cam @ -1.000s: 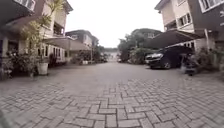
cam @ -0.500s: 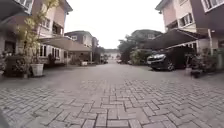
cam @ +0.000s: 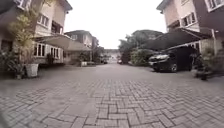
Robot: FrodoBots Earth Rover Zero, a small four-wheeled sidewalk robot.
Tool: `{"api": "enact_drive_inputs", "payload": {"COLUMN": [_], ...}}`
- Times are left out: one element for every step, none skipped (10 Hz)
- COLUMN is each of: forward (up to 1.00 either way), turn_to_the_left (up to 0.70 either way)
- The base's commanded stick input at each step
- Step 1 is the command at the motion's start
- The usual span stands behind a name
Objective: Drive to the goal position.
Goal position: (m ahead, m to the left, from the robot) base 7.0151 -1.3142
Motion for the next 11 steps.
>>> {"api": "enact_drive_inputs", "payload": {"forward": [0.7,0.7,0.7,0.7,0.7,0.7,0.7,0.7,0.7,0.7,0.7], "turn_to_the_left": [0.0,0.0,0.0,0.0,0.0,0.0,0.0,0.0,0.0,0.0,0.0]}}
